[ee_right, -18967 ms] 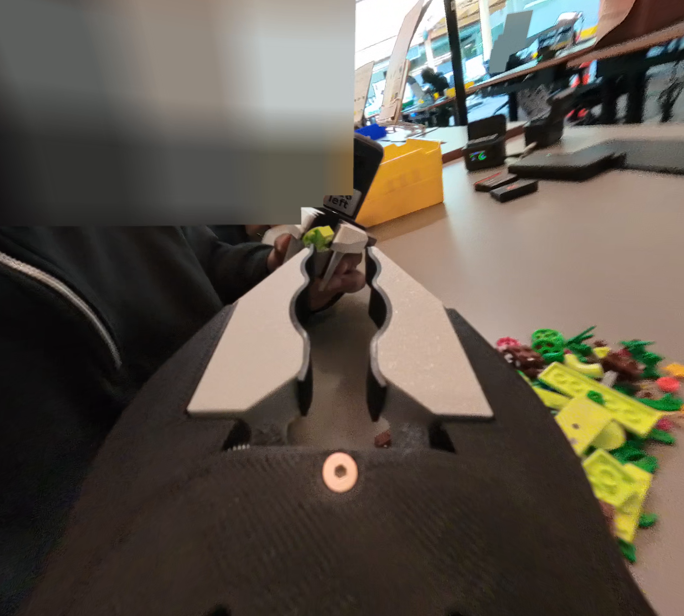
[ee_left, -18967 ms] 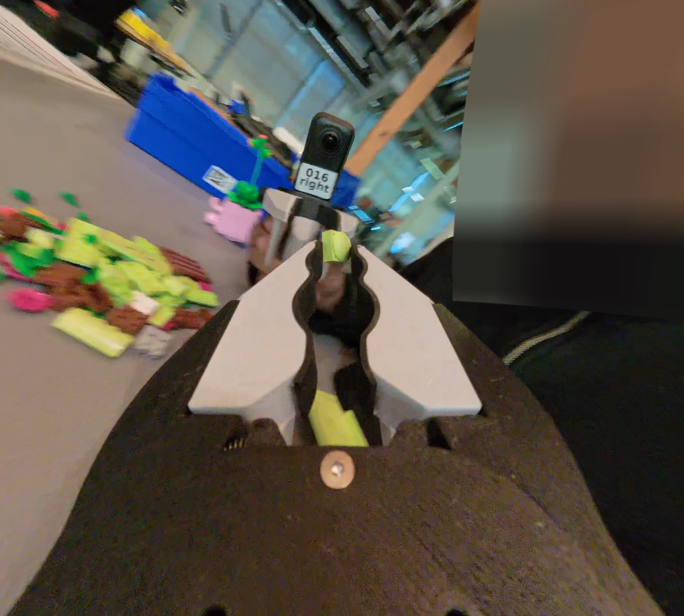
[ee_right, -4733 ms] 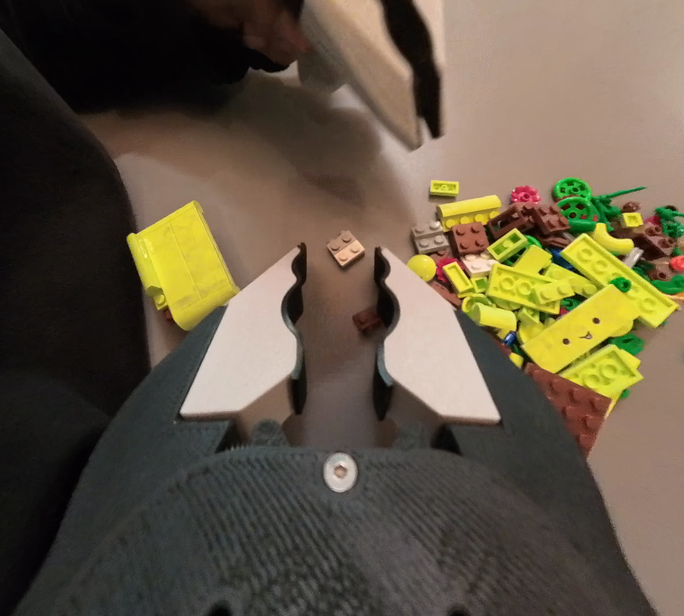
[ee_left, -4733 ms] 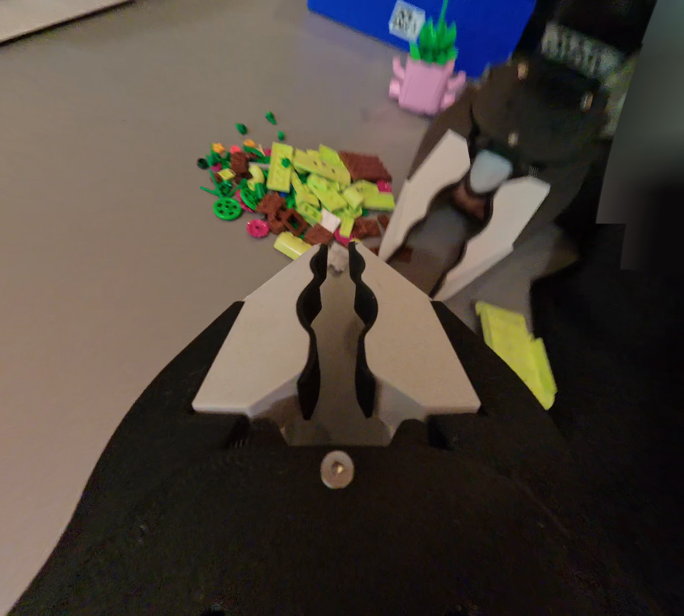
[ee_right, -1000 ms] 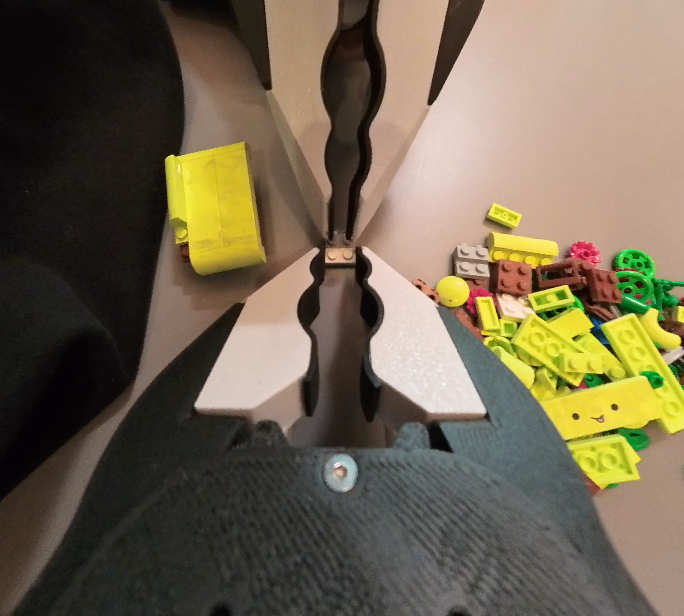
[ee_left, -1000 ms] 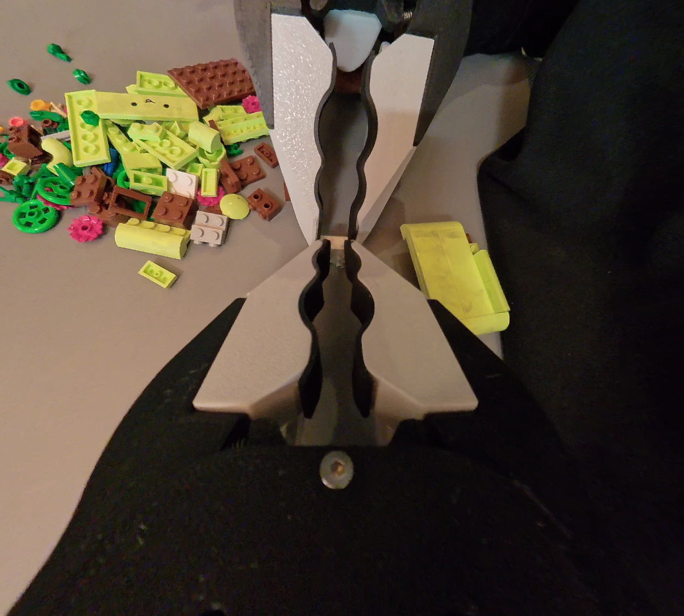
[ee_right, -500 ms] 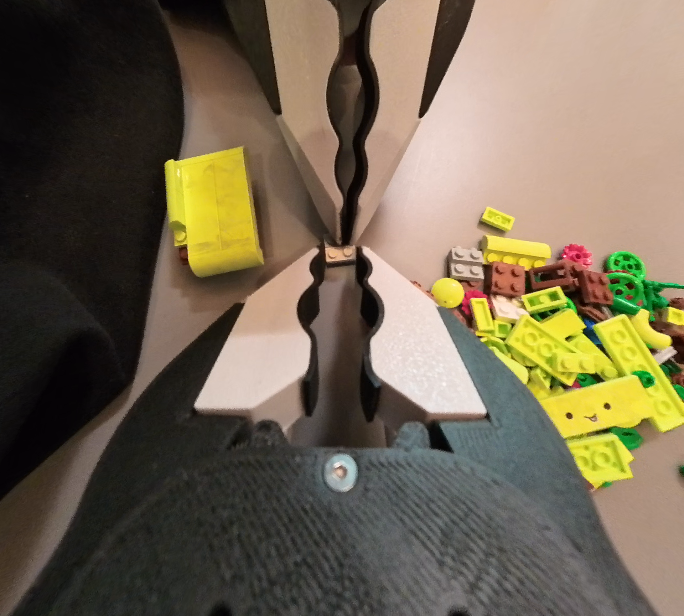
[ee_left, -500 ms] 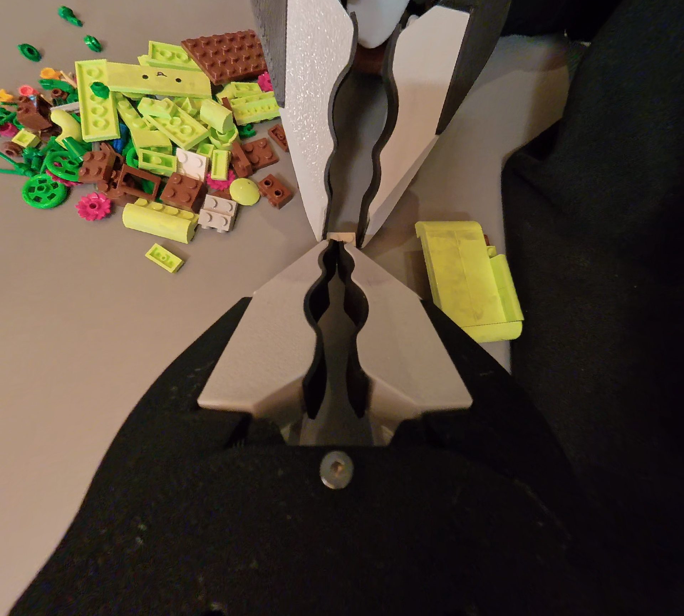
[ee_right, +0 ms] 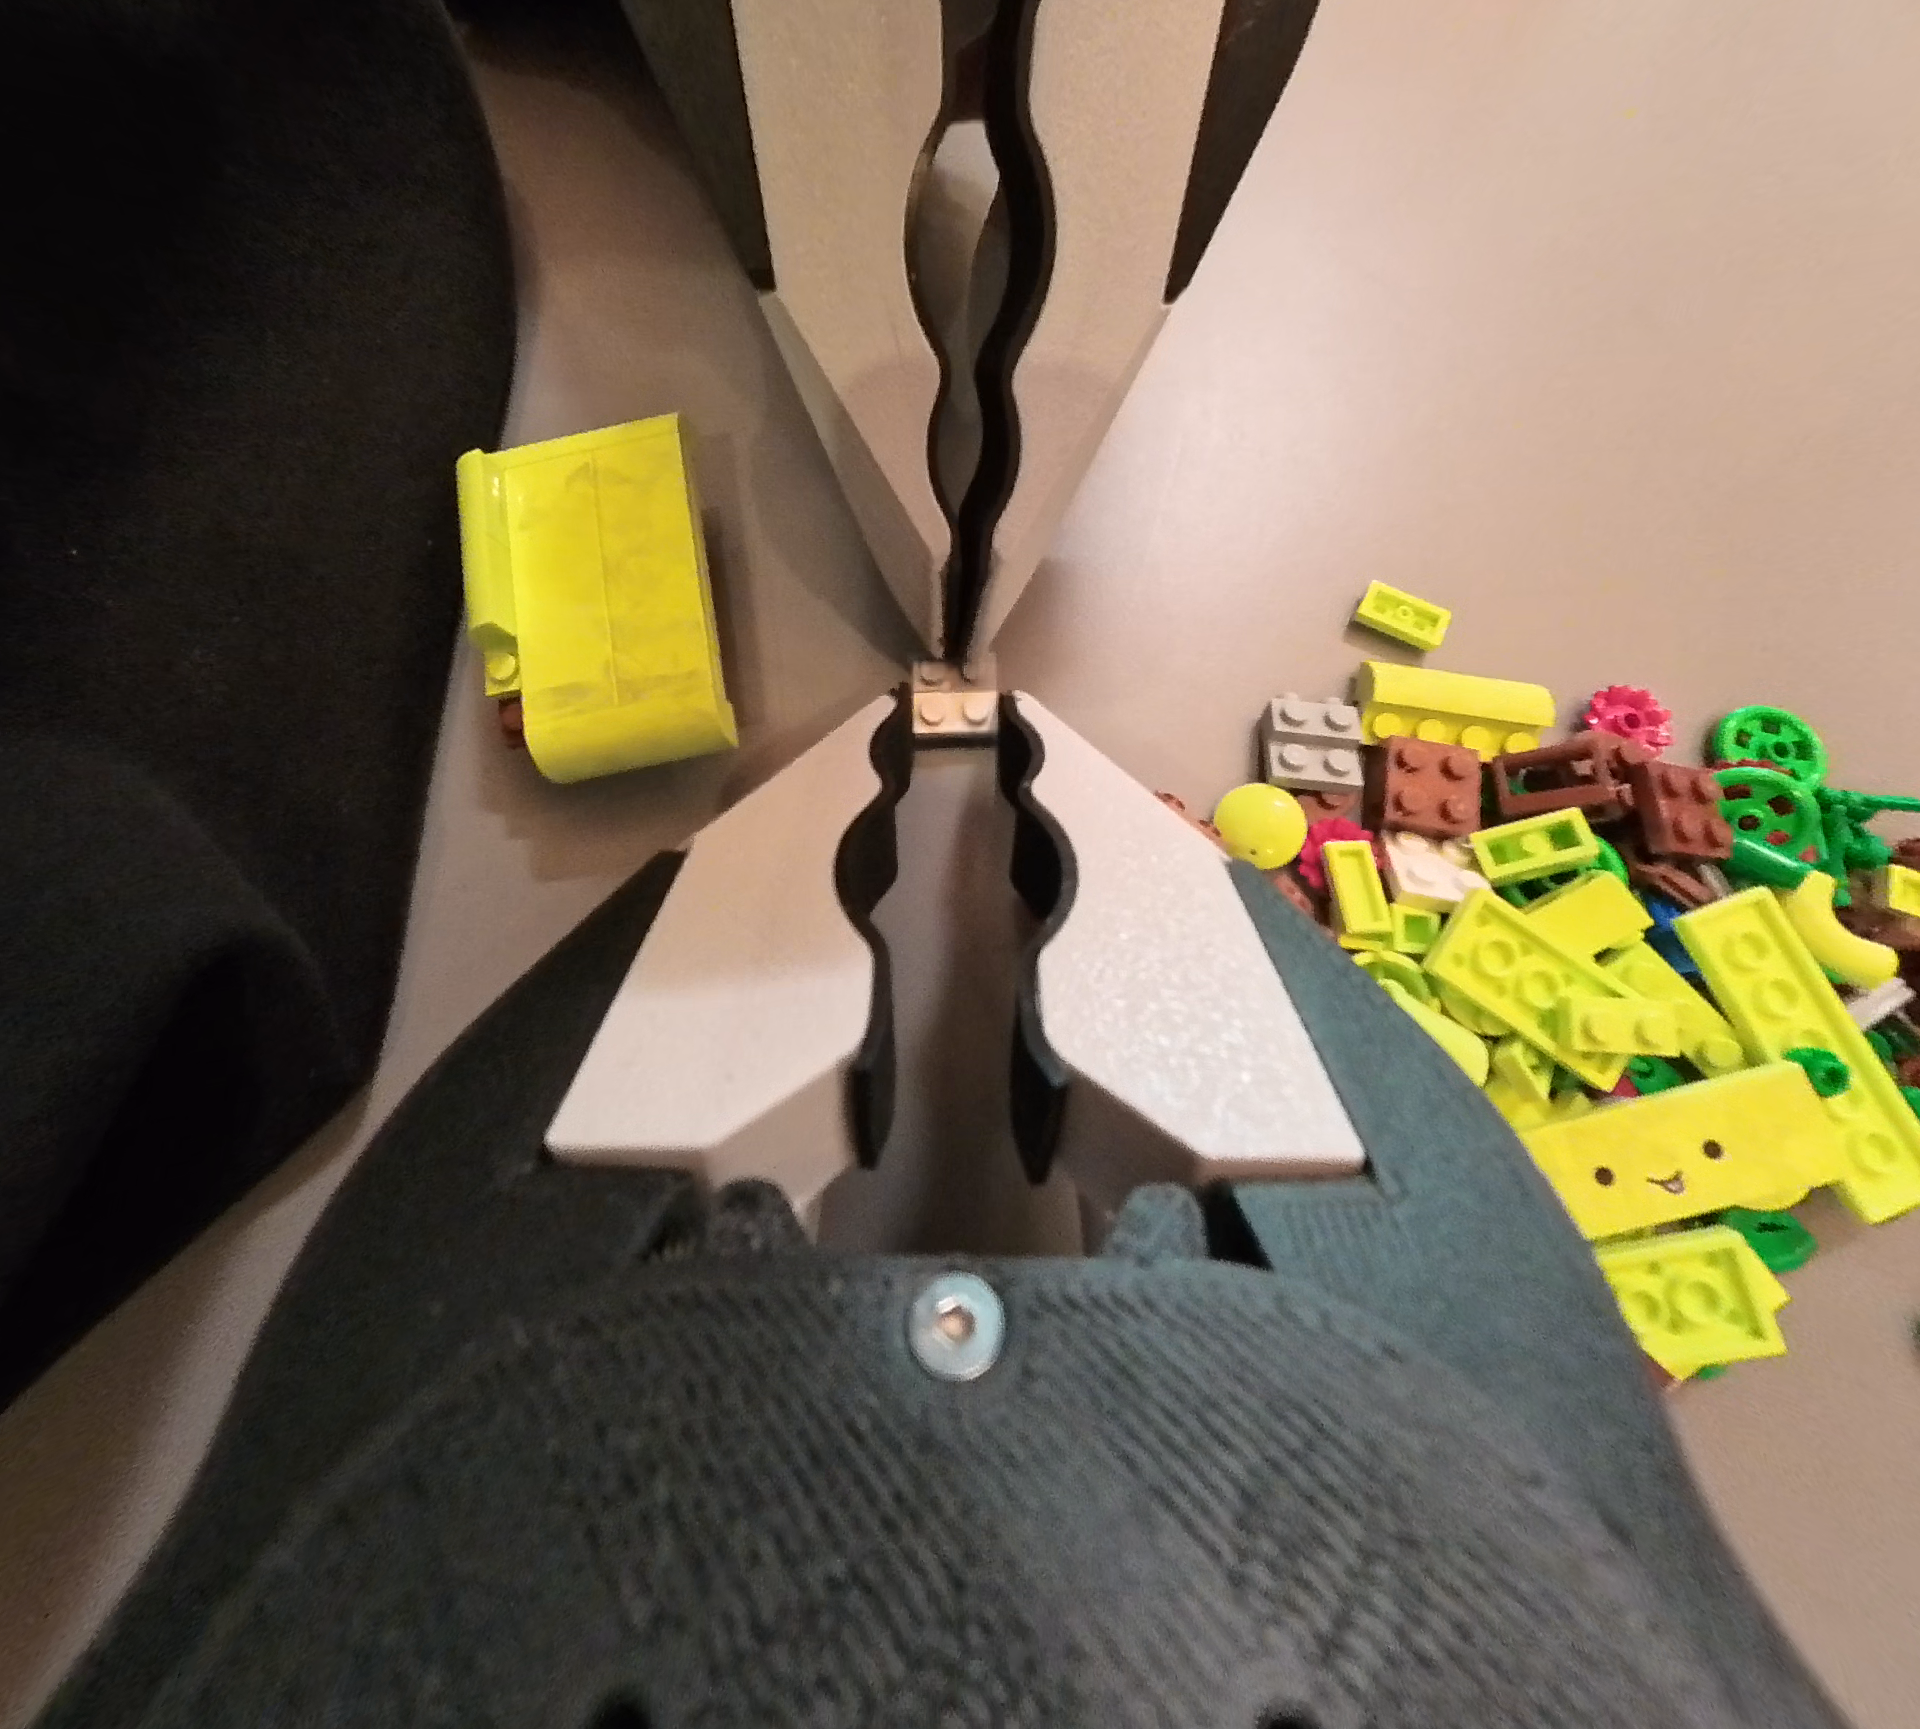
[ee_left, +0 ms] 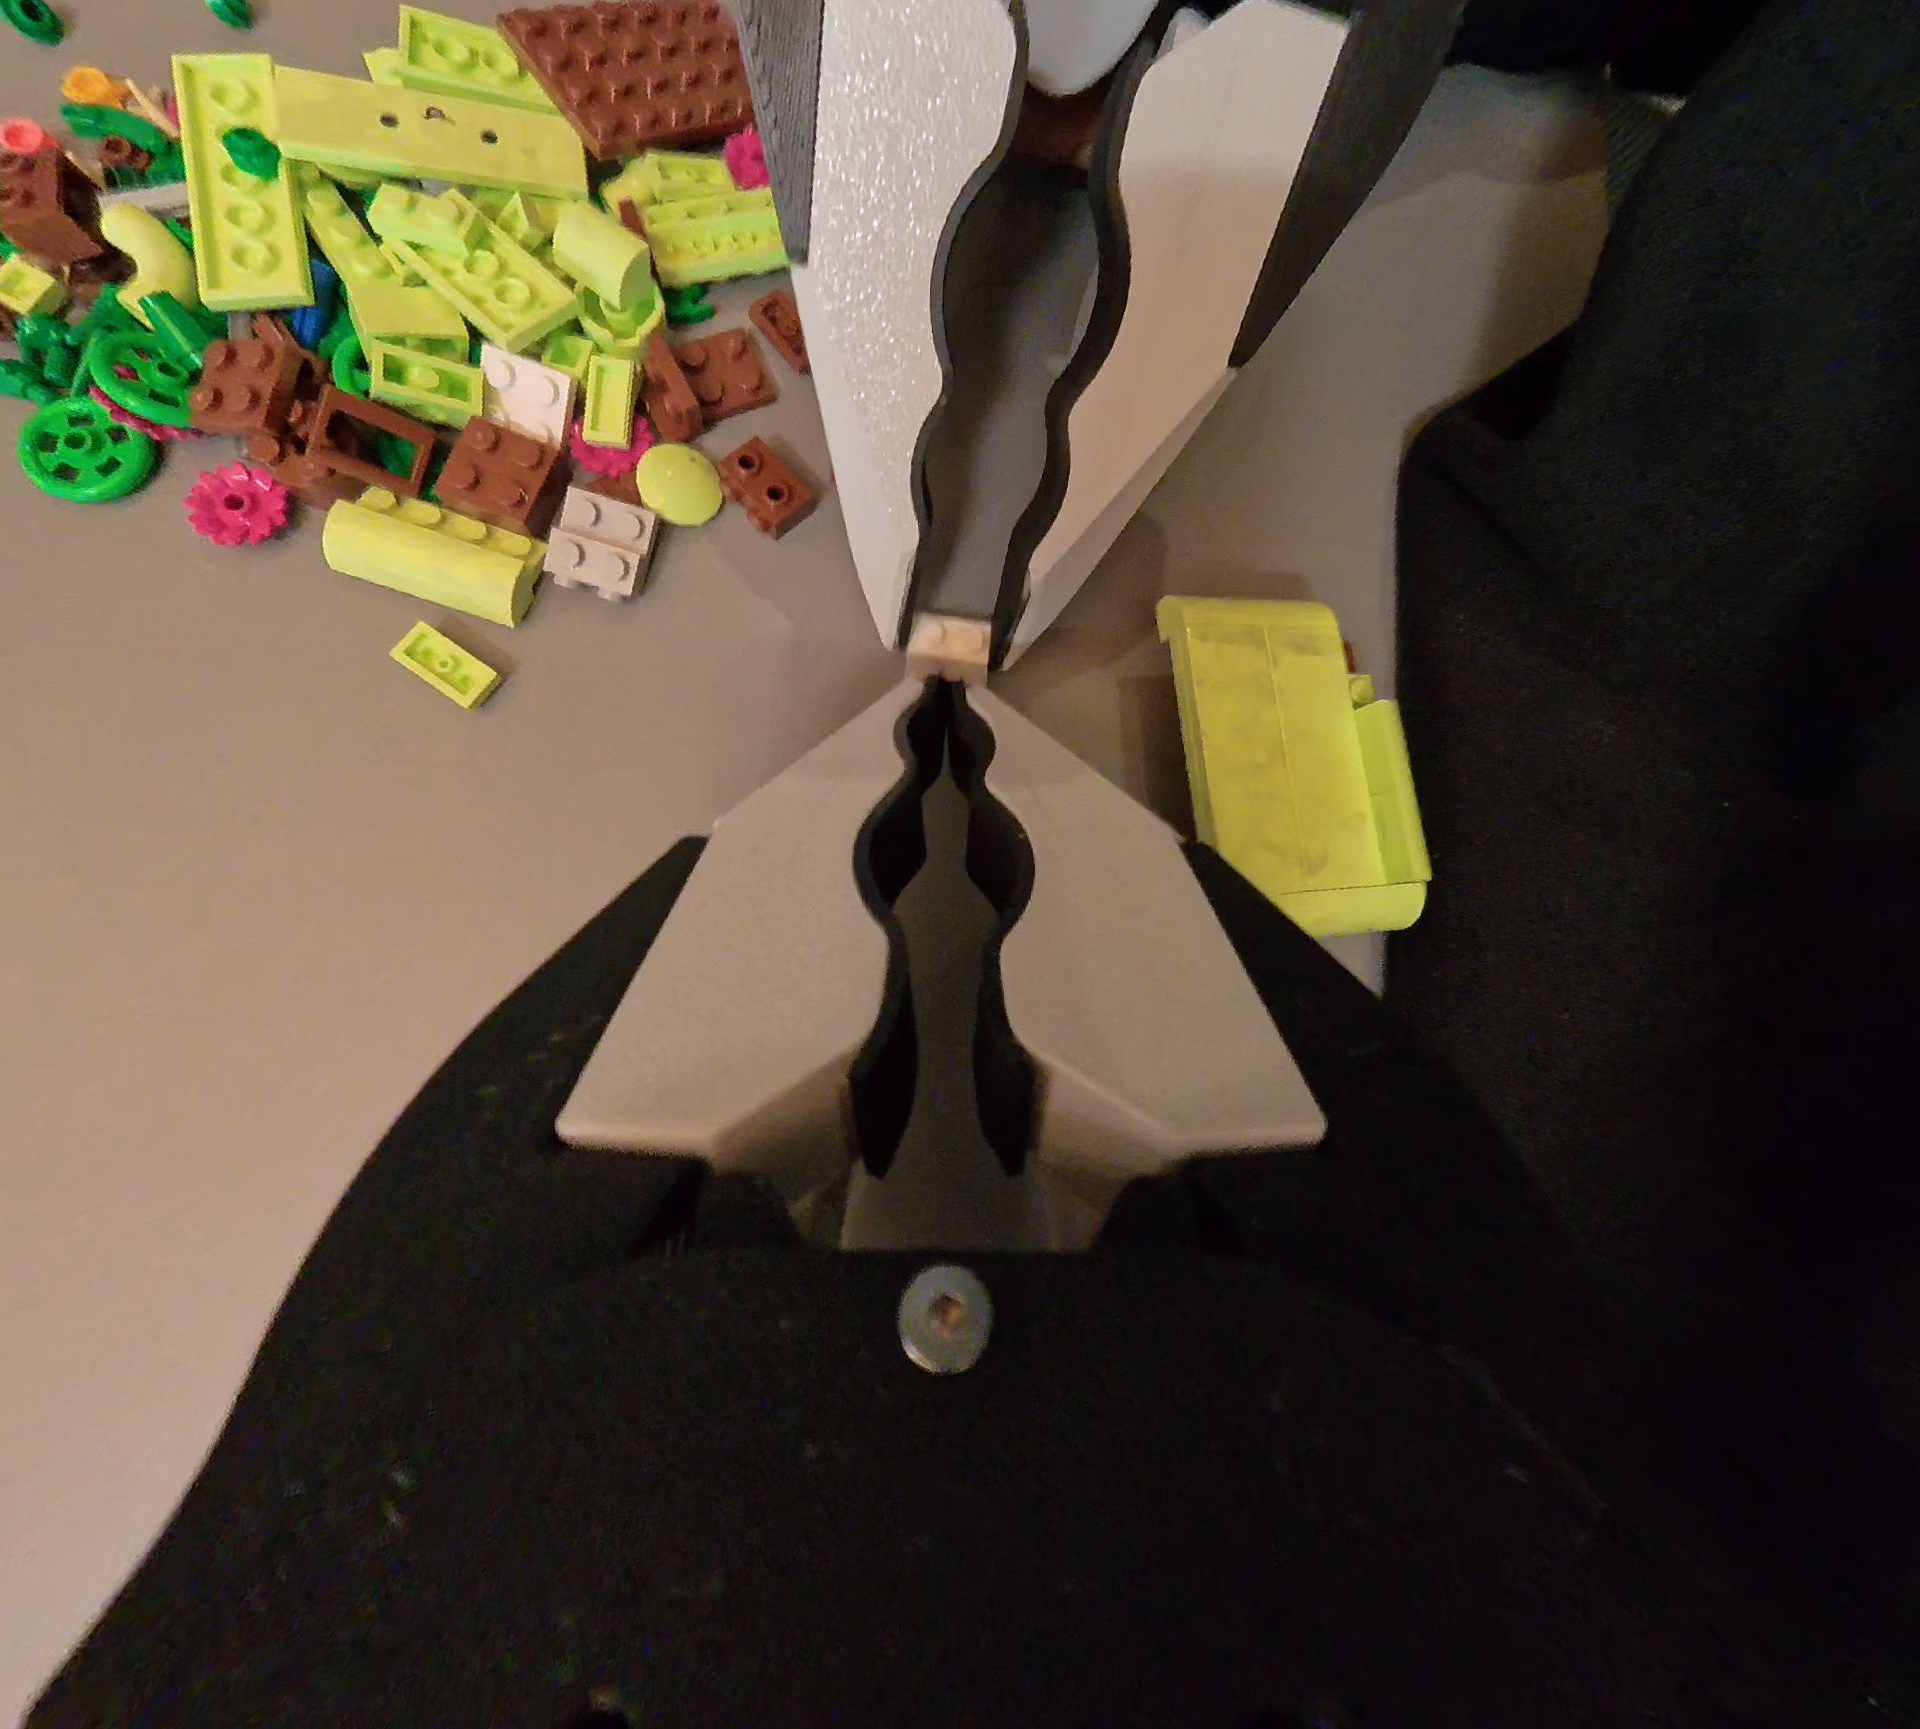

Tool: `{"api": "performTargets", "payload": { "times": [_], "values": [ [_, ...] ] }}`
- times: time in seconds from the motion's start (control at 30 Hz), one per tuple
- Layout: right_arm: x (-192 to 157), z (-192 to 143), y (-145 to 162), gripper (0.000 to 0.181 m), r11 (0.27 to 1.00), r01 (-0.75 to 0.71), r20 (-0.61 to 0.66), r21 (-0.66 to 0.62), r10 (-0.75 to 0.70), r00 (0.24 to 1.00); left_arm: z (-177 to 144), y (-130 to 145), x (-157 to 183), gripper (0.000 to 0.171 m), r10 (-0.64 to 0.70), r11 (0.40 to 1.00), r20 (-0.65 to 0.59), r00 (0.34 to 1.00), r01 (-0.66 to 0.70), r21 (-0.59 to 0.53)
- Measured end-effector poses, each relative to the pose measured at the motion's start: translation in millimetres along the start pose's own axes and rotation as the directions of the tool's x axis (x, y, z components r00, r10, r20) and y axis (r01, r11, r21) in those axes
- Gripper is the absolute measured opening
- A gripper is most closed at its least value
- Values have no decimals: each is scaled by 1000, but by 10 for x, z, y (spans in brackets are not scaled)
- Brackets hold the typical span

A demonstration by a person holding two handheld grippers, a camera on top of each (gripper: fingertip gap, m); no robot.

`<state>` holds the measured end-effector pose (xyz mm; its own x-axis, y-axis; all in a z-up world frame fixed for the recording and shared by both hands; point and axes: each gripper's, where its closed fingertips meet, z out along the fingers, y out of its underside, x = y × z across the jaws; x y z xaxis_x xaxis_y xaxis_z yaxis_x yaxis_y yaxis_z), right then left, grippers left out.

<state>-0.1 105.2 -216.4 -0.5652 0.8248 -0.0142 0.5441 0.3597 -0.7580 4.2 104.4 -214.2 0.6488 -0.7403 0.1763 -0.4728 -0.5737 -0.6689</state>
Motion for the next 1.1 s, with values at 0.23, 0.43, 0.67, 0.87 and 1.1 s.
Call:
{"api": "performTargets", "payload": {
  "times": [0.23,0.43,0.67,0.87,1.1],
  "values": [
    [-4,13,10,15,1000,7,0,-10,-7,1000,7,-5,3,0,-5,1000,12,1000,5,-13],
    [-4,13,9,15,1000,6,1,-10,-6,1000,-3,-54,29,0,-7,1000,-13,1000,7,19],
    [-8,13,10,15,1000,10,1,-10,-10,1000,17,-53,-5,0,-11,1000,-1,1000,11,22],
    [-9,14,9,15,1000,10,1,-10,-10,1000,8,-49,1,11,12,1000,1,1000,-12,23],
    [-10,15,8,15,1000,10,2,-10,-10,1000,30,-27,6,10,31,999,1,1000,-31,13]
  ]
}}
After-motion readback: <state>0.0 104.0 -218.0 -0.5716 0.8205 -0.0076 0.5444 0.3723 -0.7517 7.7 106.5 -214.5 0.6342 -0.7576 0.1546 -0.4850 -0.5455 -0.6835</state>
